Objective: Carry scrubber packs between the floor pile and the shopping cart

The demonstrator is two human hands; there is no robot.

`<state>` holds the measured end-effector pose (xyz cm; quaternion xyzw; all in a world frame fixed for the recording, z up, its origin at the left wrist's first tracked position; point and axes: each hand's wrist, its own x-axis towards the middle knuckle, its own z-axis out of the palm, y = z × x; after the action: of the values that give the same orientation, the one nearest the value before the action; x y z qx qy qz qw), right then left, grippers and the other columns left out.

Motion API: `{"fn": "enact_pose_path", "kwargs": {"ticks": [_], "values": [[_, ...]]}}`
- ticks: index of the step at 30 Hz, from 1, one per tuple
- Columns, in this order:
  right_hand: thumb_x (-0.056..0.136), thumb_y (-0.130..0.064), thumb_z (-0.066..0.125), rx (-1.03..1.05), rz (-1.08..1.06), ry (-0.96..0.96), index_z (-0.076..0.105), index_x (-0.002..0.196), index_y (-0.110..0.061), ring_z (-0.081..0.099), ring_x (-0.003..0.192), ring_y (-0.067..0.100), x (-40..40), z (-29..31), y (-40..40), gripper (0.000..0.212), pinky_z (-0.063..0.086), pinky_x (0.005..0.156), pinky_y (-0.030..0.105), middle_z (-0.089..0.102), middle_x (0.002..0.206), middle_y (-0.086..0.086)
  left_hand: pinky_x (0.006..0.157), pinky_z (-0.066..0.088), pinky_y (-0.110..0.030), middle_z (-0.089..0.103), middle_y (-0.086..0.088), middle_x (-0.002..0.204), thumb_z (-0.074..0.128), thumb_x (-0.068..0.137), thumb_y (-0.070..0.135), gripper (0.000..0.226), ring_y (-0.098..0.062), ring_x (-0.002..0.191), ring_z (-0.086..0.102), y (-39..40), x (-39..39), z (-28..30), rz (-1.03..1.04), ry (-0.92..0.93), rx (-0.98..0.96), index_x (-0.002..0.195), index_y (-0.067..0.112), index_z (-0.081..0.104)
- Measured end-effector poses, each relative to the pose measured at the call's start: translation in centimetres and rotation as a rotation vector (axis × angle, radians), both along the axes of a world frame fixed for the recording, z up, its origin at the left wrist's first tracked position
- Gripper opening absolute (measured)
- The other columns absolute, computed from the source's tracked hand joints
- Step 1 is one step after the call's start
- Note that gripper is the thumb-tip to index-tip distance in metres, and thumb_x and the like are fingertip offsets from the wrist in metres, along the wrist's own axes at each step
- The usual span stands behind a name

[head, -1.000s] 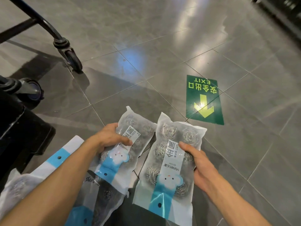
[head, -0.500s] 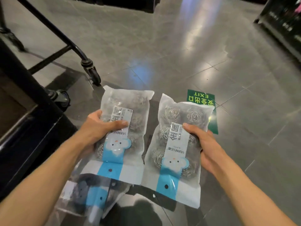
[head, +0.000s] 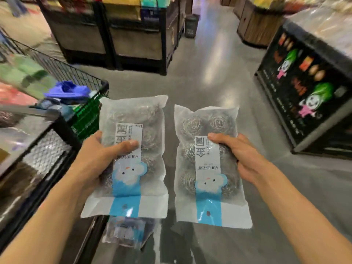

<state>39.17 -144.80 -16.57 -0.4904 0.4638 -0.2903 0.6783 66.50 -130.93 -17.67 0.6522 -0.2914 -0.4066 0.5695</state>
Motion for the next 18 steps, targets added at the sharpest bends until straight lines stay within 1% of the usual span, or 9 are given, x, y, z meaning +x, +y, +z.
{"fn": "enact_pose_path", "kwargs": {"ticks": [1, 3, 4, 6, 8, 10, 12, 14, 18], "values": [[0.08, -0.017, 0.079, -0.023, 0.012, 0.004, 0.079, 0.085, -0.01, 0.076, 0.073, 0.022, -0.5, 4.1, 0.6, 0.009, 0.064, 0.069, 0.032, 0.08, 0.087, 0.013, 0.057, 0.064, -0.035, 0.081, -0.008, 0.087, 0.101, 0.024, 0.044, 0.084, -0.019, 0.068, 0.076, 0.5, -0.3, 4.2, 0.0, -0.026, -0.01, 0.097, 0.011, 0.076], [0.081, -0.016, 0.079, -0.065, 0.008, -0.01, 0.078, 0.087, -0.011, 0.076, 0.072, 0.021, -1.3, 11.6, 1.7, 0.007, 0.063, 0.067, 0.031, 0.08, 0.087, 0.012, 0.064, 0.065, -0.036, 0.081, -0.007, 0.088, 0.098, 0.034, 0.028, 0.063, -0.019, 0.072, 0.077, 1.2, -1.2, 12.1, -0.025, -0.055, -0.066, 0.092, 0.015, 0.078], [0.082, -0.015, 0.079, -0.089, -0.003, -0.022, 0.078, 0.087, -0.011, 0.076, 0.071, 0.022, -1.7, 14.9, 2.2, 0.006, 0.063, 0.066, 0.032, 0.08, 0.086, 0.012, 0.065, 0.065, -0.034, 0.081, -0.006, 0.089, 0.096, 0.04, 0.023, 0.057, -0.02, 0.075, 0.078, 1.6, -1.8, 15.5, -0.021, -0.065, -0.1, 0.093, 0.016, 0.077], [0.083, -0.015, 0.078, -0.131, -0.027, -0.057, 0.077, 0.087, -0.011, 0.076, 0.069, 0.021, -2.6, 20.3, 3.5, 0.006, 0.064, 0.064, 0.033, 0.079, 0.085, 0.012, 0.064, 0.064, -0.031, 0.081, -0.004, 0.091, 0.09, 0.052, 0.021, 0.048, -0.021, 0.08, 0.078, 2.7, -2.9, 21.1, -0.013, -0.099, -0.165, 0.098, 0.017, 0.076], [0.079, -0.018, 0.08, -0.17, -0.029, -0.091, 0.077, 0.089, -0.012, 0.076, 0.072, 0.022, -3.5, 24.3, 4.7, 0.012, 0.065, 0.07, 0.037, 0.08, 0.088, 0.012, 0.066, 0.064, -0.031, 0.081, -0.005, 0.095, 0.085, 0.062, 0.018, 0.044, -0.022, 0.084, 0.079, 4.1, -3.8, 25.1, -0.023, -0.113, -0.208, 0.105, 0.016, 0.075], [0.071, -0.023, 0.082, -0.198, -0.035, -0.114, 0.077, 0.091, -0.013, 0.076, 0.075, 0.023, -4.3, 27.0, 5.9, 0.023, 0.065, 0.074, 0.039, 0.08, 0.091, 0.012, 0.066, 0.064, -0.032, 0.081, -0.006, 0.097, 0.086, 0.062, 0.019, 0.049, -0.024, 0.086, 0.079, 5.4, -4.4, 27.7, -0.033, -0.111, -0.225, 0.109, 0.014, 0.073], [0.069, -0.025, 0.082, -0.223, -0.05, -0.125, 0.077, 0.093, -0.014, 0.076, 0.076, 0.023, -5.0, 28.8, 7.0, 0.027, 0.065, 0.077, 0.04, 0.08, 0.091, 0.011, 0.067, 0.064, -0.033, 0.081, -0.007, 0.098, 0.087, 0.057, 0.022, 0.055, -0.025, 0.087, 0.079, 6.6, -4.7, 29.3, -0.035, -0.116, -0.246, 0.11, 0.014, 0.074], [0.073, -0.022, 0.081, -0.235, -0.065, -0.139, 0.076, 0.095, -0.014, 0.076, 0.076, 0.022, -5.3, 30.0, 8.0, 0.024, 0.065, 0.076, 0.039, 0.08, 0.09, 0.01, 0.068, 0.064, -0.033, 0.081, -0.007, 0.098, 0.088, 0.054, 0.024, 0.059, -0.025, 0.088, 0.079, 7.6, -4.7, 30.1, -0.023, -0.119, -0.265, 0.11, 0.013, 0.074], [0.082, -0.017, 0.077, -0.243, -0.092, -0.173, 0.075, 0.107, -0.011, 0.077, 0.077, 0.022, -4.9, 31.7, 9.6, 0.025, 0.065, 0.073, 0.038, 0.08, 0.094, 0.011, 0.065, 0.064, -0.031, 0.081, -0.006, 0.098, 0.086, 0.06, 0.019, 0.053, -0.024, 0.086, 0.079, 9.4, -4.5, 31.5, 0.004, -0.063, -0.287, 0.111, 0.013, 0.073]]}}
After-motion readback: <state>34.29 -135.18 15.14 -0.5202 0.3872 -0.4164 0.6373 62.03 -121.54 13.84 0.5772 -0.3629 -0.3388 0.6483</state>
